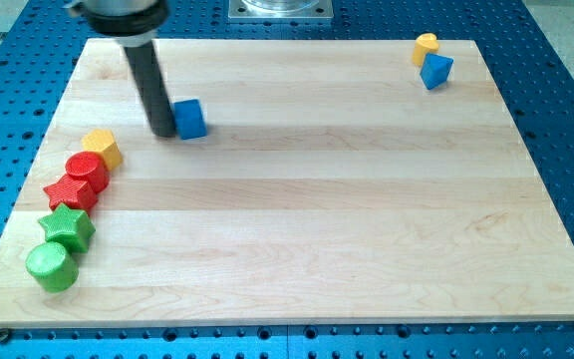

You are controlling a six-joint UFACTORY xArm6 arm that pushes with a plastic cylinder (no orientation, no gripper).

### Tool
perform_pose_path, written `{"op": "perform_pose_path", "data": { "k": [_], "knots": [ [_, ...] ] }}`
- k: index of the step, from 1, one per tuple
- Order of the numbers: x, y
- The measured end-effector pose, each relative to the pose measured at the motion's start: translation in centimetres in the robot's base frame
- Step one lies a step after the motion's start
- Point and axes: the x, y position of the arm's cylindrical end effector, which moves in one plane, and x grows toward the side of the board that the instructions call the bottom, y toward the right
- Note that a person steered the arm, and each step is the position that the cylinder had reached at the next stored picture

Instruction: Push the blue cube to the bottom right of the blue triangle

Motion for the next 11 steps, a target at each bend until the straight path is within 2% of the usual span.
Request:
{"op": "perform_pose_path", "data": {
  "k": [1,2,3,4,5,6,7,8,9,10,11],
  "knots": [
    [0.0,3.4],
    [0.0,9.2],
    [-1.0,10.5],
    [-3.7,9.0],
    [-4.0,10.7],
    [-2.1,15.7],
    [-1.1,17.2],
    [2.6,11.5],
    [4.1,15.7],
    [3.8,21.6],
    [1.3,24.9]
  ]
}}
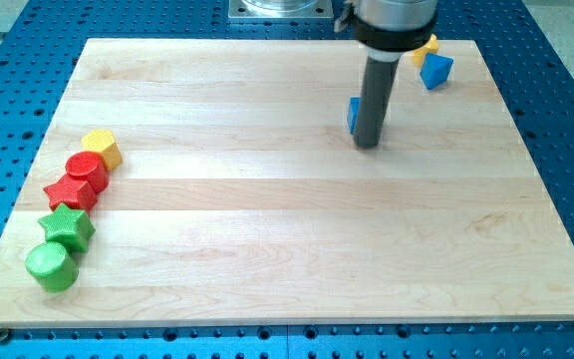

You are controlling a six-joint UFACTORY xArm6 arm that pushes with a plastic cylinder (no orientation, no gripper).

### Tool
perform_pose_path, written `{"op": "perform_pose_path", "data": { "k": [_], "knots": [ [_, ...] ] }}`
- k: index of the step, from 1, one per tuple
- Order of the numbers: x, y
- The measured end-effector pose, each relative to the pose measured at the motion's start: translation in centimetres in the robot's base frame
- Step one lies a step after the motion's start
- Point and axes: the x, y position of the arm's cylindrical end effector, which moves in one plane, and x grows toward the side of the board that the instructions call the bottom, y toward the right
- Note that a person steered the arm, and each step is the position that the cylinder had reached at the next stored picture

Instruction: Push the blue cube to the bottom right of the blue triangle

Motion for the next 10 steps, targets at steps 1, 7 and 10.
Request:
{"op": "perform_pose_path", "data": {
  "k": [1,7,10],
  "knots": [
    [-1.0,-2.7],
    [-1.5,3.3],
    [-7.2,4.1]
  ]
}}
